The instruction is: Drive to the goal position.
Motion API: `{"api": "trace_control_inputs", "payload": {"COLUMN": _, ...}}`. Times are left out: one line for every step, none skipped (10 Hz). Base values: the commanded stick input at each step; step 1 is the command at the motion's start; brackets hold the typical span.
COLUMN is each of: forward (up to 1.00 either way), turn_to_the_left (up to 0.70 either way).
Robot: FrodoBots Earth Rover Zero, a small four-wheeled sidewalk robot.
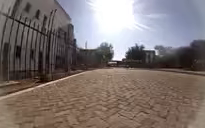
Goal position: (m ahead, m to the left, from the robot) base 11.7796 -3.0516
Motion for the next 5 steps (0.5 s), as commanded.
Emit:
{"api": "trace_control_inputs", "payload": {"forward": 1.00, "turn_to_the_left": 0.00}}
{"api": "trace_control_inputs", "payload": {"forward": 1.00, "turn_to_the_left": 0.00}}
{"api": "trace_control_inputs", "payload": {"forward": 1.00, "turn_to_the_left": 0.00}}
{"api": "trace_control_inputs", "payload": {"forward": 1.00, "turn_to_the_left": 0.00}}
{"api": "trace_control_inputs", "payload": {"forward": 1.00, "turn_to_the_left": 0.00}}
